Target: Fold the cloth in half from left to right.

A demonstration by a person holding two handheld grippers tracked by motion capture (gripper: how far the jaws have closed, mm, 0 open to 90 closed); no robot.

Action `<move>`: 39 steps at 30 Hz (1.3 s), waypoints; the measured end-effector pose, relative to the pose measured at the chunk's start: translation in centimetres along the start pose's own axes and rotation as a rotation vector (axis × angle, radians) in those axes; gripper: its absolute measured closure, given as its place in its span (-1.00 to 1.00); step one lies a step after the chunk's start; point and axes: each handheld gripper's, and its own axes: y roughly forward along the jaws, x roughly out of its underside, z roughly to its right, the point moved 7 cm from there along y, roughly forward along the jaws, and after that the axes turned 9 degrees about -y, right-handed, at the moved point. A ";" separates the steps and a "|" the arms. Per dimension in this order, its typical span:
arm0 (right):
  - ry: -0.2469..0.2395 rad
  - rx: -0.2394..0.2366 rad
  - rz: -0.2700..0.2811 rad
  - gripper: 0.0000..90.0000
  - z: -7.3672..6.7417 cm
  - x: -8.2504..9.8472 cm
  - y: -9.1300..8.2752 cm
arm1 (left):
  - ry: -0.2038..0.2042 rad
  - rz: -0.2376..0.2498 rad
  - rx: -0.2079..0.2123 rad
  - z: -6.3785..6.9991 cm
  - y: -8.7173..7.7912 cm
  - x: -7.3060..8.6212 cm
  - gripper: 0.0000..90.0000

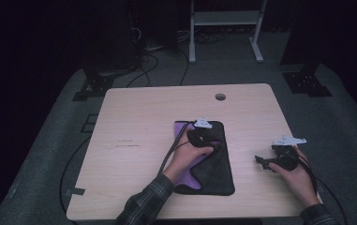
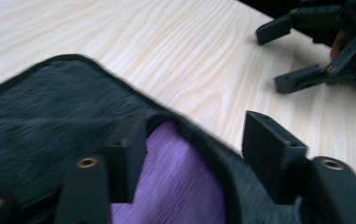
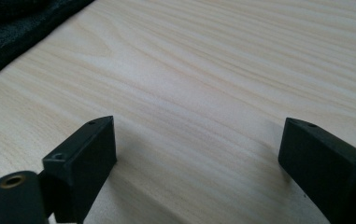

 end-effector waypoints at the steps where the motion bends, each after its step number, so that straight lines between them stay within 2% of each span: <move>1: 0.000 0.001 0.000 -0.77 0.0 0.0 0.0 | -0.001 -0.011 -0.012 -0.3 -0.6 0.3 -0.23; 4: 0.022 0.020 -0.004 -0.77 -0.1 0.1 -0.1 | 0.029 -0.013 -0.048 -0.9 -1.9 0.7 -0.28; 7: 0.028 0.025 -0.004 -0.77 -0.2 0.1 -0.1 | 0.029 -0.005 -0.078 -1.7 -3.6 1.3 -0.32; 14: 0.018 0.014 -0.005 -0.80 -0.2 0.0 0.0 | 0.030 0.016 -0.115 -3.2 -7.1 2.9 -0.34; 18: 0.016 0.018 0.010 -0.63 -0.2 -0.1 -0.1 | 0.025 0.012 -0.147 -4.4 -9.2 4.4 -0.32; 21: 0.022 0.021 0.020 -0.47 -0.1 -0.2 -0.1 | 0.030 -0.008 -0.194 -5.5 -10.6 5.7 -0.22; 25: 0.023 0.025 0.036 -0.19 0.0 -0.5 0.0 | 0.005 -0.035 -0.244 -7.2 -12.6 7.9 -0.10; 28: 0.023 0.023 0.042 -0.04 -0.1 -0.6 0.0 | -0.005 -0.037 -0.273 -8.0 -13.6 9.0 -0.09; 31: 0.011 0.021 0.050 0.08 0.0 -0.6 0.0 | 0.007 -0.031 -0.315 -8.8 -14.6 9.8 -0.11; 35: -0.001 0.023 0.057 0.15 0.1 -0.9 -0.1 | -0.029 -0.052 -0.325 -9.6 -15.6 11.0 -0.11; 39: 0.001 0.011 0.075 0.14 0.0 -1.4 -0.3 | -0.041 -0.070 -0.334 -10.4 -16.5 12.2 -0.14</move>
